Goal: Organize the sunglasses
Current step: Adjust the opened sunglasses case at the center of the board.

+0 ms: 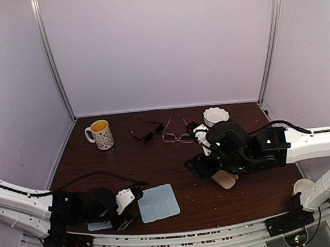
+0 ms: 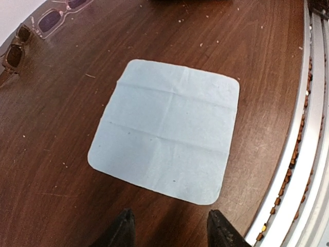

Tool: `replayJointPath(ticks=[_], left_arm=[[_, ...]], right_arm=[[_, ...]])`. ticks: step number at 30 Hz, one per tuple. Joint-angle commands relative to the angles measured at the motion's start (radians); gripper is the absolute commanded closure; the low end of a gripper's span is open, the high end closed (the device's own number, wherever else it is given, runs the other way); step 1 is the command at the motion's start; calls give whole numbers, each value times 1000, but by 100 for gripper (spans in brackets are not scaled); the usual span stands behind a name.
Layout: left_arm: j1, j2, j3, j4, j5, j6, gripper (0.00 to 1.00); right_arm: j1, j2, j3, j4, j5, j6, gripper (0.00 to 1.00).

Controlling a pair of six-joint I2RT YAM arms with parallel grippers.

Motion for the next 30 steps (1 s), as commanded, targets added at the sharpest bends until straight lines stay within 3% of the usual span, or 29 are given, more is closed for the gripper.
replayJointPath(ticks=[1, 5, 14, 30], left_arm=[[-28, 127, 59, 112, 29, 102, 51], [-55, 206, 52, 172, 38, 125, 53], [-64, 277, 53, 203, 112, 173, 53], [-64, 371, 84, 185, 13, 165, 76]], right_arm=[[42, -39, -82, 178, 2, 132, 32], [62, -31, -146, 267, 15, 190, 32], [78, 31, -146, 195, 56, 179, 32], [77, 34, -133, 142, 96, 155, 31]])
